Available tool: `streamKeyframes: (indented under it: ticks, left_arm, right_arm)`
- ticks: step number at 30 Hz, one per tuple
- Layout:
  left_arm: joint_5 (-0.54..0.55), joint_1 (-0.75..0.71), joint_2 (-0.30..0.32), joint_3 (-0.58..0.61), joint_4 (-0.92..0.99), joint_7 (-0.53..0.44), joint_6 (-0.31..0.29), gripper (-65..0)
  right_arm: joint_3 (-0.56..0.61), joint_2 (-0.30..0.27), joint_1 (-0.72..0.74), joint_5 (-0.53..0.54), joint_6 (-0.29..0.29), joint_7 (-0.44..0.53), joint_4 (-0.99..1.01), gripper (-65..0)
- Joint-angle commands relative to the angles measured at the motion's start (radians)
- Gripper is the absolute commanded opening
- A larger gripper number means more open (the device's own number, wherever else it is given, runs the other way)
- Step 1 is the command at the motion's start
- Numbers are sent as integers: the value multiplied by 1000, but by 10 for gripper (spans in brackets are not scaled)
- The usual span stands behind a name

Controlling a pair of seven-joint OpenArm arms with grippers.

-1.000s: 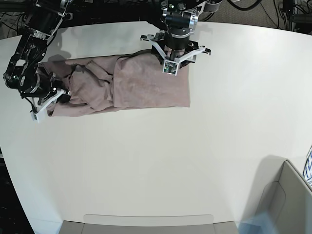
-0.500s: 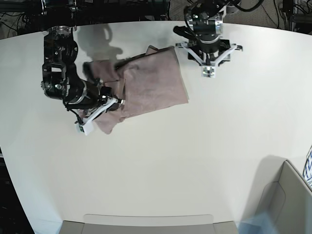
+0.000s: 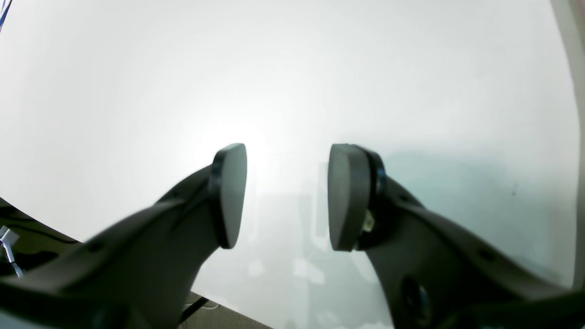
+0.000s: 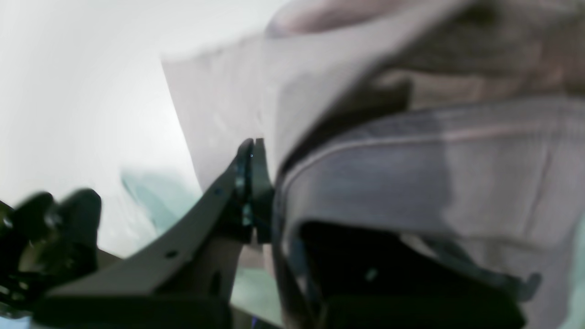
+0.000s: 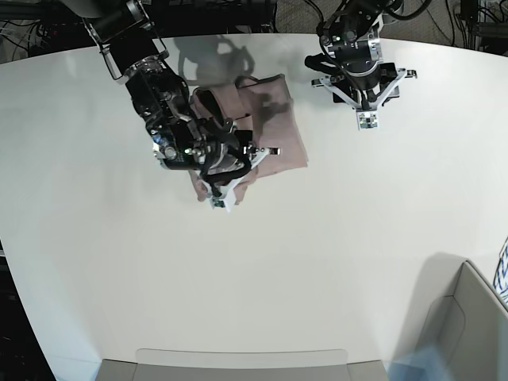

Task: Fold the T-shirt properly
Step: 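Press the folded bundle flat with the right gripper beside the left gripper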

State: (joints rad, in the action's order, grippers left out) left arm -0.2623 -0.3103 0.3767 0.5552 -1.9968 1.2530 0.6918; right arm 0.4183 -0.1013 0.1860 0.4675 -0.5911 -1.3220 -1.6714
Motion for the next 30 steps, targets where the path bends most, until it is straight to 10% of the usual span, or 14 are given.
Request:
streamKeyframes:
  ticks: [1,11,23,30]
  left_arm:
    - [-13,1,3,-2,-15,-6,6,-352]
    - [-13,3,2,-2,49,-6,6,-352]
    - [-13,3,2,-4,72,-5,6,-352]
    - [-13,3,2,-5,72,-5,6,-352]
  right_arm:
    - [9,15,28,-2,-11,-26,0,-642]
    - [146,59,43,-36,-13,-44,-14,-277]
    - [376,150,125,-36,-7,-41,-148,-262]
    - [344,94,131,-42,-8,-41,-220,-263]
